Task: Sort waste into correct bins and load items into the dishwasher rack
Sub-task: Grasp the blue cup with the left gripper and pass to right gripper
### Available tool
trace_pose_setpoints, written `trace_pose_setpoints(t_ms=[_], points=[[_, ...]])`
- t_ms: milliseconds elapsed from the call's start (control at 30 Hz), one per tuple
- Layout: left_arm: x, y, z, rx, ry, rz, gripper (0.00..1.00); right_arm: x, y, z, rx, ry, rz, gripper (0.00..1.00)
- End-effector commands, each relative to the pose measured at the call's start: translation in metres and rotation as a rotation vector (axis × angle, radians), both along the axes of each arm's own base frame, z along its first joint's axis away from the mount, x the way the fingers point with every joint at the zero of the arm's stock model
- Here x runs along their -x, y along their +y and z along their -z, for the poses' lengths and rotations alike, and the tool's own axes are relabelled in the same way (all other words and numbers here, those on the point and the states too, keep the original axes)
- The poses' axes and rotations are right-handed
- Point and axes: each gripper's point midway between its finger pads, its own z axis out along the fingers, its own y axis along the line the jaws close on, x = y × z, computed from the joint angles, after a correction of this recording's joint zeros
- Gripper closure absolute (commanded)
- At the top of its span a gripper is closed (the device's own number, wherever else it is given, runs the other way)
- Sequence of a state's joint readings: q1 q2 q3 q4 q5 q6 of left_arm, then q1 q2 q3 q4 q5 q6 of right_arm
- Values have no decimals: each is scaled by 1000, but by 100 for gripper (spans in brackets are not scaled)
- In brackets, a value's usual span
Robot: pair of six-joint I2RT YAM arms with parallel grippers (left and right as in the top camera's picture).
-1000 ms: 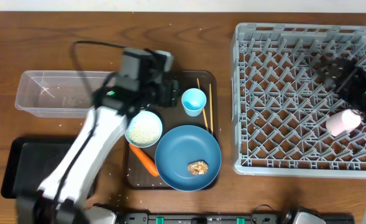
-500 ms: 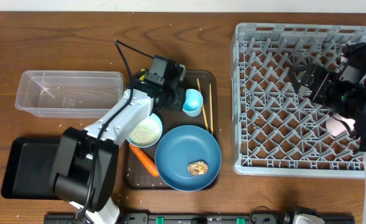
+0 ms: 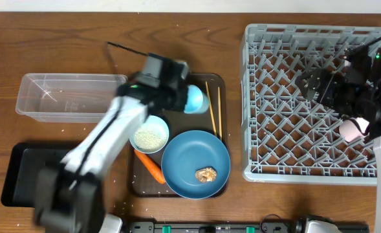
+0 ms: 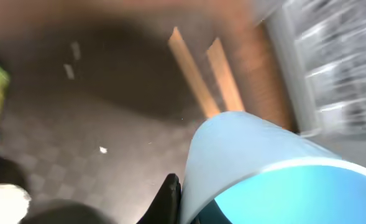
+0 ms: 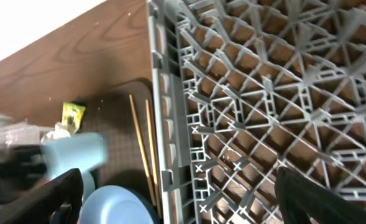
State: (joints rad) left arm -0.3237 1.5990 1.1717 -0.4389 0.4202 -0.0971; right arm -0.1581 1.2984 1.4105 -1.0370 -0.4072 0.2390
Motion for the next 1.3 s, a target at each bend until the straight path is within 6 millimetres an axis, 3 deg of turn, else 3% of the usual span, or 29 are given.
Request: trace_pose_setpoints(t_ms=[0, 67, 167, 433, 600, 833, 933, 1067, 1100, 1200, 1267], points=[[20, -9, -90, 267, -109, 110, 94, 2, 40, -16, -46, -133, -298, 11], [38, -12, -124, 408, -126, 201, 94, 16, 79, -41, -126, -301, -586, 12], [66, -14, -164, 591, -140, 350, 94, 42, 120, -69, -240, -474, -853, 13], [113, -19, -211, 797, -144, 590, 94, 78, 192, -84, -253, -638, -1183, 11], [127, -19, -224, 844, -159, 673, 94, 102, 222, -88, -229, -750, -1351, 8], [127, -19, -224, 845, -151, 669, 94, 111, 245, -96, -231, -841, -1434, 10], [128, -19, -224, 845, -152, 669, 94, 115, 252, -95, -241, -845, -1458, 17], [127, -19, -225, 844, -159, 672, 93, 112, 257, -94, -274, -806, -1443, 36], [127, -19, -225, 843, -163, 674, 87, 111, 257, -94, -277, -791, -1431, 38], [126, -19, -227, 837, -190, 685, 53, 103, 255, -91, -252, -734, -1367, 45], [124, -19, -230, 830, -219, 696, 36, 97, 250, -91, -227, -704, -1311, 47]])
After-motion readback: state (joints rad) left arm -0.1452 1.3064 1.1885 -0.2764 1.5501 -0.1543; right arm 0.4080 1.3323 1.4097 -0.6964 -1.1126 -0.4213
